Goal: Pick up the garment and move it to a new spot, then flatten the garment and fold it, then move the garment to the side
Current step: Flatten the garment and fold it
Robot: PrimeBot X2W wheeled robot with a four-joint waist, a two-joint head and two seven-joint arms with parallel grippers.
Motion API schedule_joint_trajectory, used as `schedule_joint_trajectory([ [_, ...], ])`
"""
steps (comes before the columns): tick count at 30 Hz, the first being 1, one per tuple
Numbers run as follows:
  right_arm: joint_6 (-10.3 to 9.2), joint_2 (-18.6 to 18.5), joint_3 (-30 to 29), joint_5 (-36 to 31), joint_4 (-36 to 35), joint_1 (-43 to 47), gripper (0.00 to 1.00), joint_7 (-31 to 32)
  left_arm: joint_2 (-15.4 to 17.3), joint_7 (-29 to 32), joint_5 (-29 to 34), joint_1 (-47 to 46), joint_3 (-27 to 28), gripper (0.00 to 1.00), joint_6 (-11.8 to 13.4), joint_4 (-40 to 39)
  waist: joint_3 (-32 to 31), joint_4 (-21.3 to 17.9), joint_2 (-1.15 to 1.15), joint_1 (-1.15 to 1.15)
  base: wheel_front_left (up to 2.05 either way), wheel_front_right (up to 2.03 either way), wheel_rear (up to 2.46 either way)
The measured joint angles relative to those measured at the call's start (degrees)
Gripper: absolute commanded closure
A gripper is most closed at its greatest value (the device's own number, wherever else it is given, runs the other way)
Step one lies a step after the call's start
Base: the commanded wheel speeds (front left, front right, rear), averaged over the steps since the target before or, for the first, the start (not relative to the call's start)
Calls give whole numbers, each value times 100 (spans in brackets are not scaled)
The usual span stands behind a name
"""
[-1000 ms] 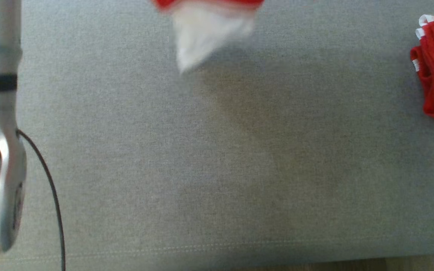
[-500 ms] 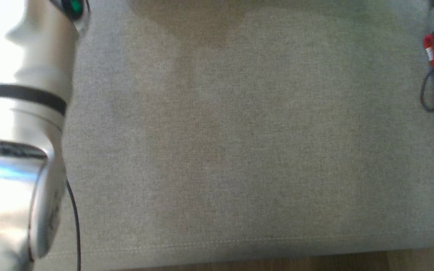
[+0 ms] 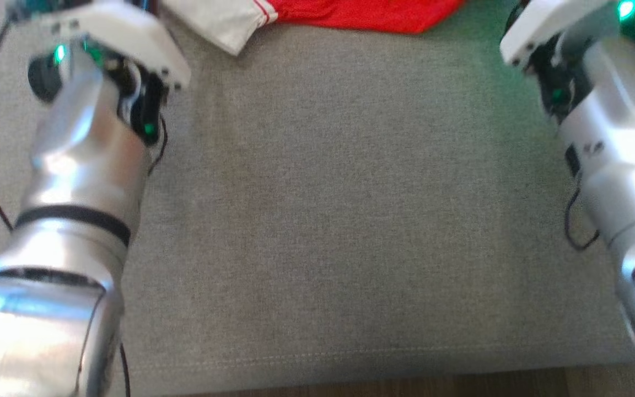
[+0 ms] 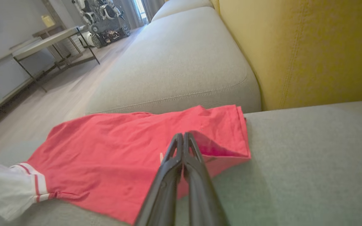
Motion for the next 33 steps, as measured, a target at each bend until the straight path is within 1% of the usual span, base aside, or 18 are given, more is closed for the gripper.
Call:
schedule_joint_trajectory([
  [4, 0, -56, 225, 483, -411, 734, 100, -97, 49, -130, -119, 672, 76, 100, -49, -43, -252, -20, 0, 0, 0, 0, 0],
  [6, 0, -104, 288, 760, -638, 1206, 100, -142, 68, -138, -213, 1145, 169, 100, -63, -278, -436, -30, 0, 0, 0, 0, 0],
  [8, 0, -220, 430, 903, -840, 1688, 100, -193, 137, -140, -238, 1699, 301, 100, -79, -777, -636, -40, 0, 0, 0, 0, 0],
  [10, 0, -359, 445, 1060, -1047, 2160, 100, -264, 210, -140, -237, 2281, 438, 100, -80, -1361, -843, -43, 0, 0, 0, 0, 0],
  [13, 0, -628, 468, 1161, -1408, 2838, 100, -354, 233, -140, -226, 3203, 555, 100, -86, -2248, -1146, -30, 0, 0, 0, 0, 0],
  [17, 0, -844, 318, 1224, -1997, 3712, 100, -492, 220, -141, -143, 4450, 586, 100, 26, -3306, -1470, 10, 0, 0, 0, 0, 0],
  [21, 0, -996, -116, 1196, -2696, 4688, 100, -550, 231, 24, -73, 5704, 489, 100, 302, -4579, -1699, 56, 0, 0, 0, 0, 0],
  [24, 0, -1034, -603, 1027, -3211, 5529, 100, -486, 309, 436, -26, 6602, 435, 100, 589, -5695, -1822, 85, 0, 0, 0, 0, 0],
  [27, 0, -1004, -1293, 723, -3797, 6433, 100, -290, 397, 889, 24, 7470, 396, 100, 936, -6781, -1937, 107, 0, 0, 0, 0, 0],
  [30, 0, -768, -2031, 287, -4573, 7287, 100, 115, 401, 1310, 23, 8220, 307, 100, 1224, -7642, -2040, 101, 0, 0, 0, 0, 0],
  [33, 0, -289, -2729, -201, -5494, 8045, 100, 665, 402, 1642, 23, 8769, 226, 100, 1425, -8288, -2119, 100, 0, 0, 0, 0, 0],
])
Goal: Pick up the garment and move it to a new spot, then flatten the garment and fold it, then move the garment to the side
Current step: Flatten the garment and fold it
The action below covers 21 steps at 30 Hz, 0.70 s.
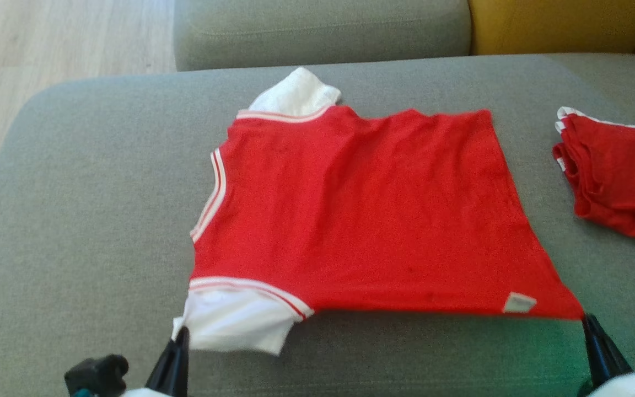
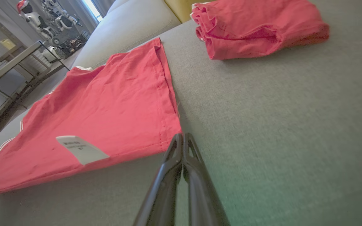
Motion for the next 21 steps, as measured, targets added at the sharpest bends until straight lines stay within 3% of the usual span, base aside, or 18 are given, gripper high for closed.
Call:
schedule_joint_trajectory([
  [5, 0, 794, -788, -754, -1429, 847, 100, 932, 86, 359, 41, 235, -91, 100, 143, -506, -23, 70, 0, 0, 0, 0, 0],
  [9, 0, 971, -988, -970, -2128, 907, 100, 1441, 186, 626, 26, 223, -92, 100, 144, -619, 69, 78, 0, 0, 0, 0, 0],
  [15, 0, 996, -1009, -1007, -2231, 648, 100, 1516, 309, 896, -205, -336, -96, 100, -91, -603, 379, 56, 0, 0, 0, 0, 0],
  [21, 0, 989, -775, -1056, -1791, -672, 100, 1491, 315, 1066, -581, -1654, 48, 100, -366, -154, 904, -63, 0, 0, 0, 0, 0],
])
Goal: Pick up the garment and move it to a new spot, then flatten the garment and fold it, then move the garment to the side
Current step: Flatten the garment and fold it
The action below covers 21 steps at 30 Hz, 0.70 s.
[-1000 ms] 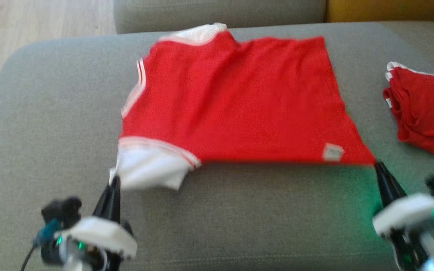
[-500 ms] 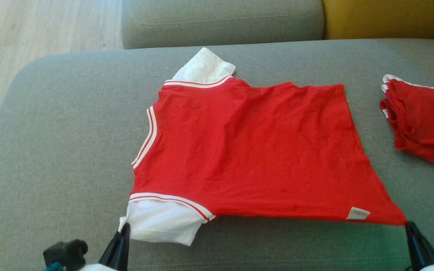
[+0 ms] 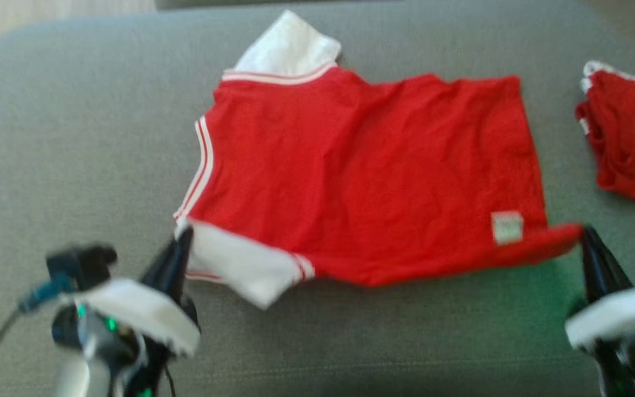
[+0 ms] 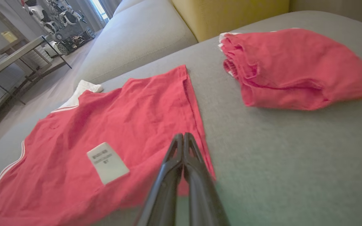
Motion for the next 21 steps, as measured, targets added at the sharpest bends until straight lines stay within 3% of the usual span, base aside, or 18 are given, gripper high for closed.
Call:
schedule_joint_trajectory([
  [13, 0, -137, 416, -156, 922, -1073, 100, -516, -4, 55, -293, -1293, 169, 100, -225, 1187, 750, -237, 0, 0, 0, 0, 0],
  [14, 0, -181, 466, -166, 957, -1147, 100, -569, 1, 31, -292, -1324, 170, 68, -248, 1249, 781, -248, 0, 0, 0, 0, 0],
  [15, 0, -214, 506, -170, 970, -1202, 80, -657, 0, 2, -292, -1343, 176, 13, -249, 1308, 806, -256, 0, 0, 0, 0, 0],
  [16, 0, -234, 546, -170, 993, -1254, 51, -724, -3, -58, -292, -1355, 178, 0, -249, 1366, 822, -261, 0, 0, 0, 0, 0],
  [17, 0, -243, 580, -169, 999, -1282, 0, -815, -3, -130, -283, -1362, 179, 0, -249, 1397, 829, -262, 0, 0, 0, 0, 0],
  [21, 0, -232, 539, -58, 1020, -1252, 0, -1147, 32, -682, 188, -1330, 202, 0, -35, 1435, 778, -248, 0, 0, 0, 0, 0],
])
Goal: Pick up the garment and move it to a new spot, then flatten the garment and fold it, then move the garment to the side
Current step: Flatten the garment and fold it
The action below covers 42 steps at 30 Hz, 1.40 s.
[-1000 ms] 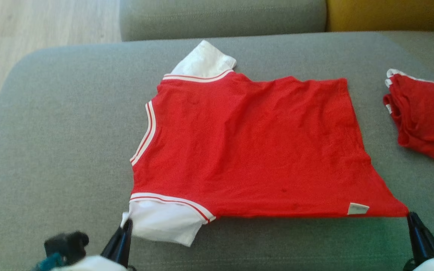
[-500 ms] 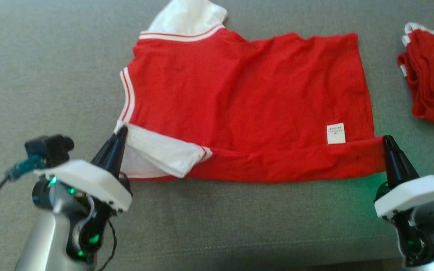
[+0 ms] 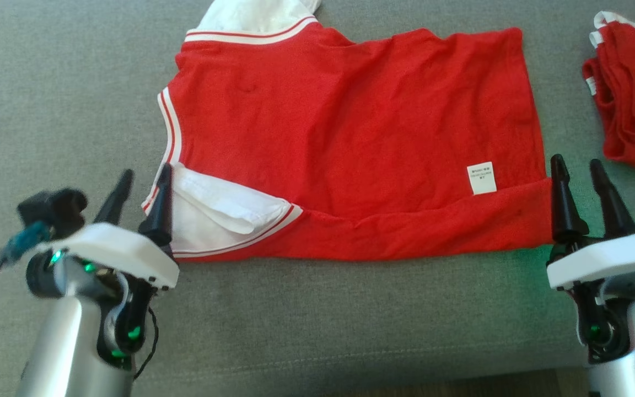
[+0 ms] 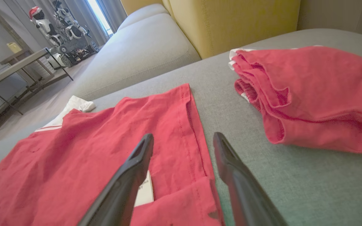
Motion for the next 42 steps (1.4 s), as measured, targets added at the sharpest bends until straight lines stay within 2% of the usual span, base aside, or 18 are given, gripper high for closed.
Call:
schedule_joint_trajectory([
  [4, 0, -1, -16, -69, -147, 69, 0, -332, -73, -825, 291, 265, 41, 0, 199, -88, -119, 29, 0, 0, 0, 0, 0],
  [8, 0, -15, 11, -447, -404, 251, 0, -688, -167, -1669, 568, 561, 58, 0, 337, -216, -268, 42, 0, 0, 0, 0, 0],
  [12, 0, -77, 93, -793, -646, 276, 0, -946, -203, -2058, 851, 683, 53, 0, 403, -349, -454, 54, 0, 0, 0, 0, 0],
  [17, 0, -137, 402, -1007, -748, 605, 0, -1044, -201, -2145, 1192, 964, -63, 0, 430, -381, -734, 70, 0, 0, 0, 0, 0],
  [24, 0, -114, 630, -1062, -684, 1103, 0, -1047, -154, -2158, 1312, 1479, -202, 0, 423, -105, -1050, 36, 0, 0, 0, 0, 0],
  [42, 0, -97, 673, -1051, -590, 1168, 0, -1046, -79, -2124, 1308, 1493, -296, 0, 411, -38, -1130, 15, 0, 0, 0, 0, 0],
])
